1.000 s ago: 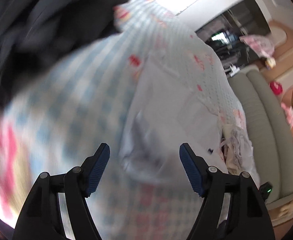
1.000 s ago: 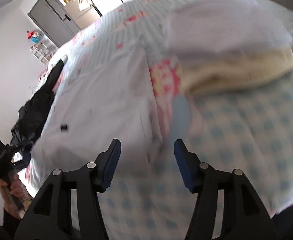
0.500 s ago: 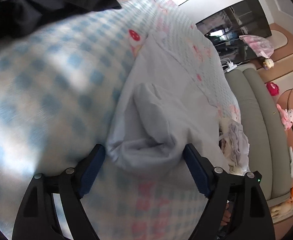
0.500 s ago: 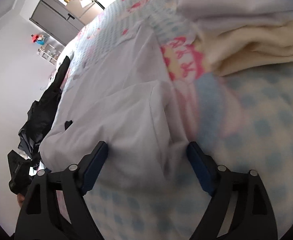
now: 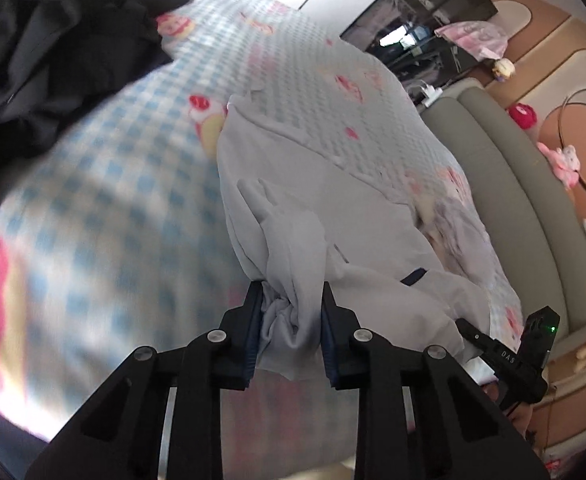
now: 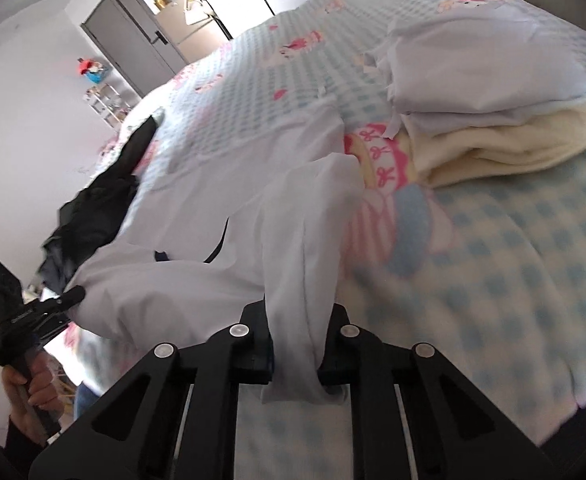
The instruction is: Fold clothes
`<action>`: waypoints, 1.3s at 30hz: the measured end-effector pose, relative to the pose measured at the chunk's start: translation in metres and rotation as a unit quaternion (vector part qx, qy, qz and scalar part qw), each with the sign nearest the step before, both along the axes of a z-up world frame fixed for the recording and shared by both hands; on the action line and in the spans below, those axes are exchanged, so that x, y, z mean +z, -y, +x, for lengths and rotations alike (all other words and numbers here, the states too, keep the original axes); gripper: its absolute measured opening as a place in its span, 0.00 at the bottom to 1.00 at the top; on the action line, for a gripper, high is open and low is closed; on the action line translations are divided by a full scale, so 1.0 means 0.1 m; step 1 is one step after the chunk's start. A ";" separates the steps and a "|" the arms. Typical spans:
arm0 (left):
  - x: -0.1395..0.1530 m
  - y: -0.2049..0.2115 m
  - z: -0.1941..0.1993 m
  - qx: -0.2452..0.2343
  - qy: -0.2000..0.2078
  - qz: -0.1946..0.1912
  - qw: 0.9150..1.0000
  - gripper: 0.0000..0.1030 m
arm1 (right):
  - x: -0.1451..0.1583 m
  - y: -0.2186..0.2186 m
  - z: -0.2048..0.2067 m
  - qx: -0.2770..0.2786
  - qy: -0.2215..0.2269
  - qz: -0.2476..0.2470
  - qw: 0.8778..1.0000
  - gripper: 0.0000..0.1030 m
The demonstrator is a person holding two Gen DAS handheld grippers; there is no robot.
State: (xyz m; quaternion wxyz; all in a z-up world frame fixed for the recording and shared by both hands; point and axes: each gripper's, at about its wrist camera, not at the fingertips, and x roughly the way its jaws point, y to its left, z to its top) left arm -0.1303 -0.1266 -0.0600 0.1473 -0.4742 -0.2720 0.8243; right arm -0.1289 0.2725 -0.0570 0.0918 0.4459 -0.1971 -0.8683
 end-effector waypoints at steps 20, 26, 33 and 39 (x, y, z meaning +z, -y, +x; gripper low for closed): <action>-0.13 0.22 0.16 0.001 0.010 0.000 1.000 0.55 | -0.05 -0.33 0.41 -0.004 0.019 0.044 0.999 0.52; -0.39 -0.15 -0.09 -0.041 0.058 -0.059 0.996 0.50 | -0.27 -0.08 0.01 0.073 0.069 0.067 0.993 0.51; -0.02 -0.37 -0.03 -0.044 -0.033 -0.169 0.984 0.08 | -0.16 0.00 0.00 0.064 0.049 0.119 0.990 0.04; 0.35 -0.22 -0.21 -0.021 -0.091 -0.167 0.981 0.08 | 0.33 0.02 -0.05 0.041 -0.047 0.124 0.990 0.03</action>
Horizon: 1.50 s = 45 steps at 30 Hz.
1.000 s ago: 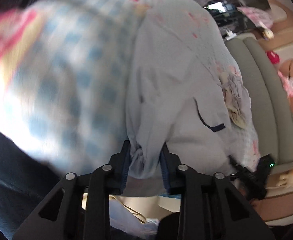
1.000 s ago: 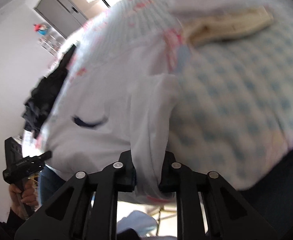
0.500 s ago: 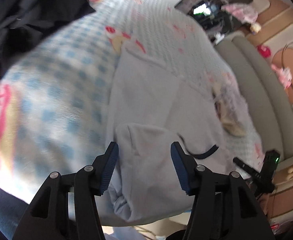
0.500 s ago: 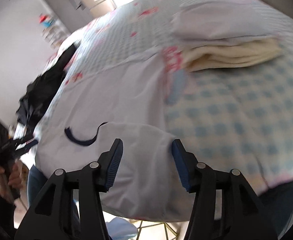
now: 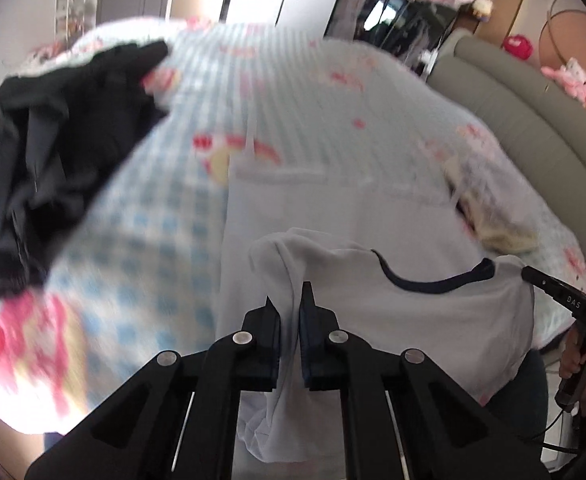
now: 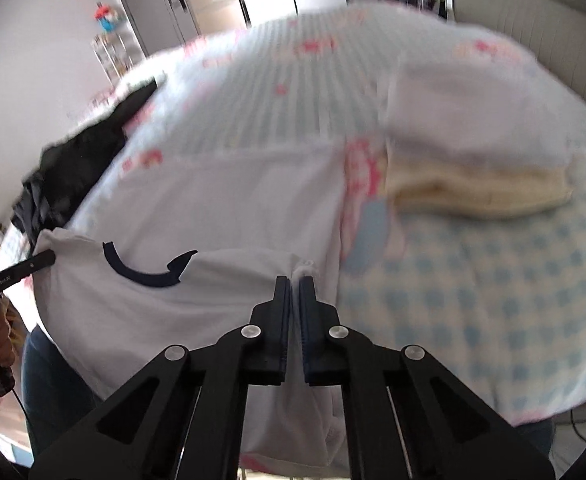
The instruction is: Fold clothes
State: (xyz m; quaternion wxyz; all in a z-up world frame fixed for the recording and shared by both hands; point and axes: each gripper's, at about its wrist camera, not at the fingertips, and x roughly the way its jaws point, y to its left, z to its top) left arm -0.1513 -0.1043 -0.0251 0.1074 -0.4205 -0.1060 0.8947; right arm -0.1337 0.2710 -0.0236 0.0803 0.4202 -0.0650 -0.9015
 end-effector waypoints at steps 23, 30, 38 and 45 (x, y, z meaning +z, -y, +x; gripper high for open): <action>-0.32 -0.59 -0.03 -0.054 0.027 0.065 0.996 0.44 | -0.27 0.46 -0.04 0.031 0.023 -0.057 0.998 0.42; -0.85 -0.66 -0.01 -0.058 0.101 0.015 0.993 0.32 | -0.76 0.46 0.05 0.037 0.094 -0.071 0.992 0.32; -0.49 -0.26 0.11 -0.032 0.083 0.035 0.995 0.52 | -0.40 0.07 0.20 -0.044 0.075 -0.093 0.992 0.52; -0.71 -0.63 0.22 -0.065 0.094 0.019 0.993 0.52 | -0.42 0.67 0.33 0.046 0.081 -0.047 0.995 0.52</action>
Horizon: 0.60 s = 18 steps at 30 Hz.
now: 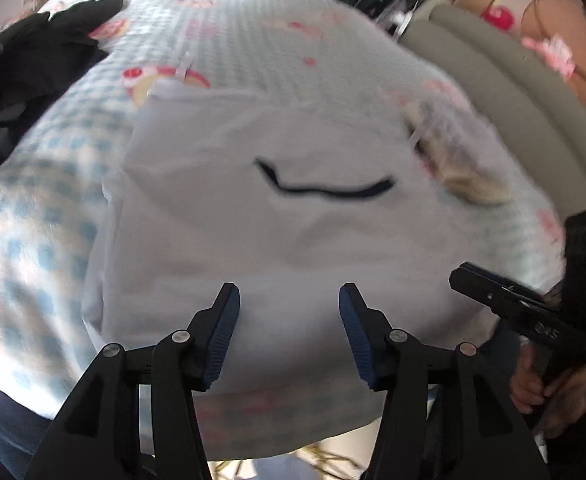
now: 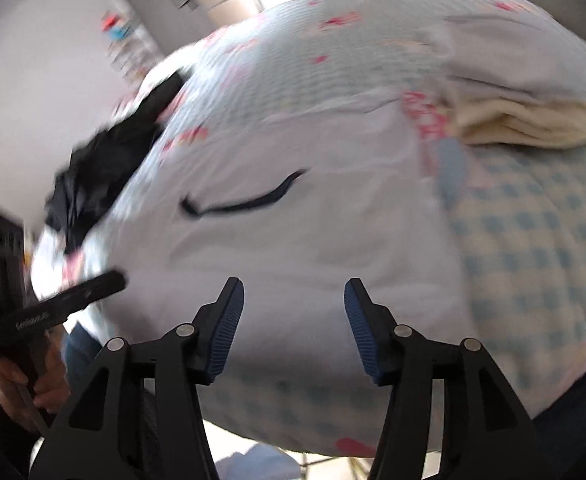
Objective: Fold clothes
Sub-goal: 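Smooth the folded white shirt with both grippers open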
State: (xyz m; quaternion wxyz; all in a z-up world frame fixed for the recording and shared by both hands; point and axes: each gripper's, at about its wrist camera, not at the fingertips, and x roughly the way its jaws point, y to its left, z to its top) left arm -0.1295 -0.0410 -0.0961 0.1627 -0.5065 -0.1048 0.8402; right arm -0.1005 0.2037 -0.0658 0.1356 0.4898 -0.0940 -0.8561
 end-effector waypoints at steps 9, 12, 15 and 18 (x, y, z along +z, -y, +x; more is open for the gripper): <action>0.06 0.60 0.08 0.063 0.000 -0.024 0.998 0.51 | -0.06 -0.49 0.23 -0.054 0.011 0.013 0.998 0.50; 0.01 0.83 0.11 0.104 0.008 -0.050 0.993 0.51 | -0.08 -0.69 0.25 -0.082 0.016 0.031 0.996 0.50; 0.02 1.04 0.17 0.136 0.014 -0.015 0.990 0.51 | -0.09 -0.88 0.24 -0.114 0.028 0.045 0.992 0.50; 0.21 0.89 0.24 0.109 -0.019 0.005 0.994 0.51 | -0.02 -1.04 0.32 -0.125 0.025 0.017 0.992 0.51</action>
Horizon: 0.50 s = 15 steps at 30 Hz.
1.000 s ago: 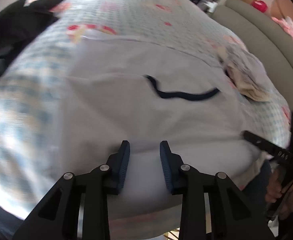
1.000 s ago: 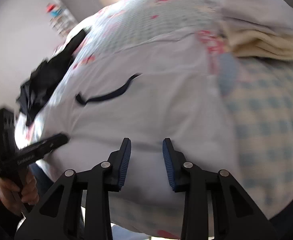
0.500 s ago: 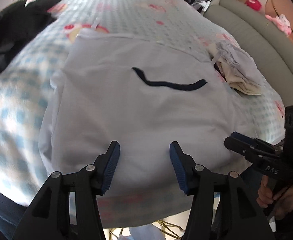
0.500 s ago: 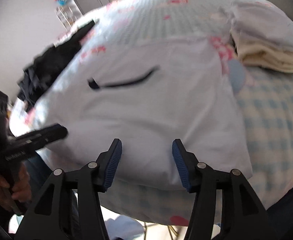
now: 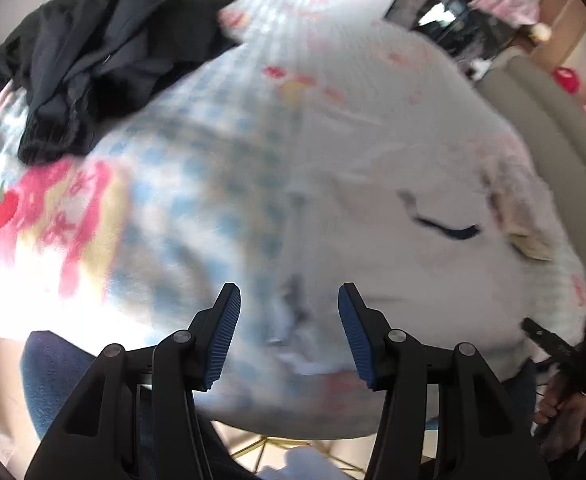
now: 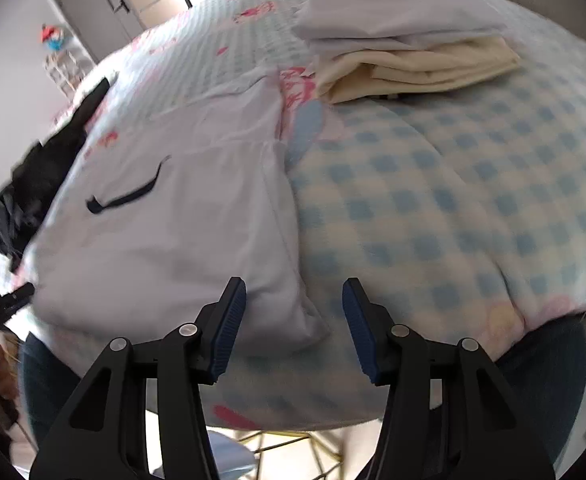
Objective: Fold clothes
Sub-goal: 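Smooth the folded white shirt with both grippers open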
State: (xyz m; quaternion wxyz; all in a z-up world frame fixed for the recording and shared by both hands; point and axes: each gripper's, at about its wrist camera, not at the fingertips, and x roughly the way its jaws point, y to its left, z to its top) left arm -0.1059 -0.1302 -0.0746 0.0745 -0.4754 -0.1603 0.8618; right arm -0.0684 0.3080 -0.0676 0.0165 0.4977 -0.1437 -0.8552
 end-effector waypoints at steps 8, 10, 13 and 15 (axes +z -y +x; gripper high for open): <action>0.09 -1.36 -0.20 -0.167 -0.010 0.061 0.984 0.52 | 0.02 -0.05 0.02 -0.011 -0.003 -0.007 1.000 0.53; -0.03 -1.80 -0.23 -0.211 0.010 0.056 0.976 0.50 | 0.00 0.07 0.01 0.011 0.005 0.015 1.000 0.53; 0.00 -2.18 -0.20 -0.252 -0.004 0.041 0.967 0.50 | 0.10 0.29 0.07 0.054 -0.021 0.050 0.997 0.53; 0.08 -2.33 -0.19 -0.266 -0.018 0.051 0.963 0.50 | 0.13 0.26 0.08 0.039 -0.027 0.061 0.997 0.53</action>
